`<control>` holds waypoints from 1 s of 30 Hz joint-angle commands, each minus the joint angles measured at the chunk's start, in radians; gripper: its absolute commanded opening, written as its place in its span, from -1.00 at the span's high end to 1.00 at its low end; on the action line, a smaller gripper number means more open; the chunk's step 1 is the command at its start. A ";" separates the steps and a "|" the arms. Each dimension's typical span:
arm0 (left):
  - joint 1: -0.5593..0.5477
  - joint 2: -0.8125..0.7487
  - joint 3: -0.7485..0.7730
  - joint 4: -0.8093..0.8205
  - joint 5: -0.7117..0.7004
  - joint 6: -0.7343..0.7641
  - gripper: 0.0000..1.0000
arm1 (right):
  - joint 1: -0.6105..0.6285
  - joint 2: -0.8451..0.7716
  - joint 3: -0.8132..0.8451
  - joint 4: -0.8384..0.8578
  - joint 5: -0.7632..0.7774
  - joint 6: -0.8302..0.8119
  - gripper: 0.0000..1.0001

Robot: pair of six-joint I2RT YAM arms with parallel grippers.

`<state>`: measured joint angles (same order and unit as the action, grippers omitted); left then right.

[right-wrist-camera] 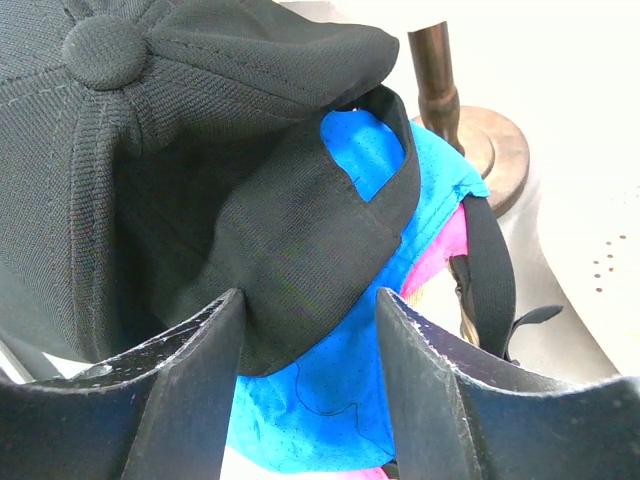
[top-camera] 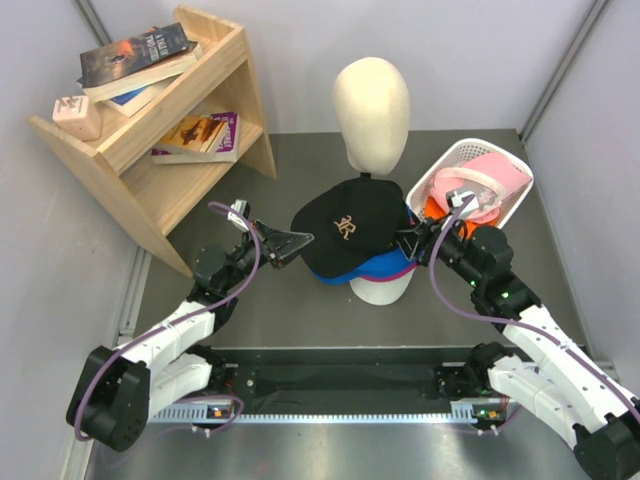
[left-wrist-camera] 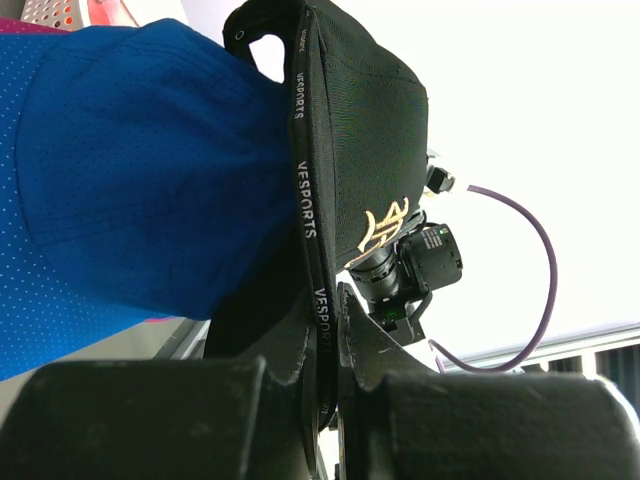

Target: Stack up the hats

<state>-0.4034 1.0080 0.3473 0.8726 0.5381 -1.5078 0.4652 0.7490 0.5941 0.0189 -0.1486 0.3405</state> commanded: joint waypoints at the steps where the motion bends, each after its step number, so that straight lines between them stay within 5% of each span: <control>1: 0.008 -0.017 0.007 0.049 0.003 0.028 1.00 | -0.010 0.007 0.007 0.072 0.044 -0.049 -0.11; 8: 0.008 -0.011 0.005 0.048 0.005 0.029 1.00 | -0.008 0.016 0.004 0.105 0.026 -0.078 -0.01; 18: 0.008 -0.006 0.001 0.034 0.002 0.043 1.00 | -0.007 -0.011 0.006 0.090 0.115 -0.110 0.52; 30: 0.008 0.035 -0.050 0.051 -0.044 0.060 1.00 | -0.002 -0.062 0.058 -0.158 0.222 -0.044 0.60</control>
<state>-0.4034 1.0267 0.3244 0.8806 0.5072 -1.4895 0.4721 0.7181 0.6102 -0.0471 -0.0563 0.2924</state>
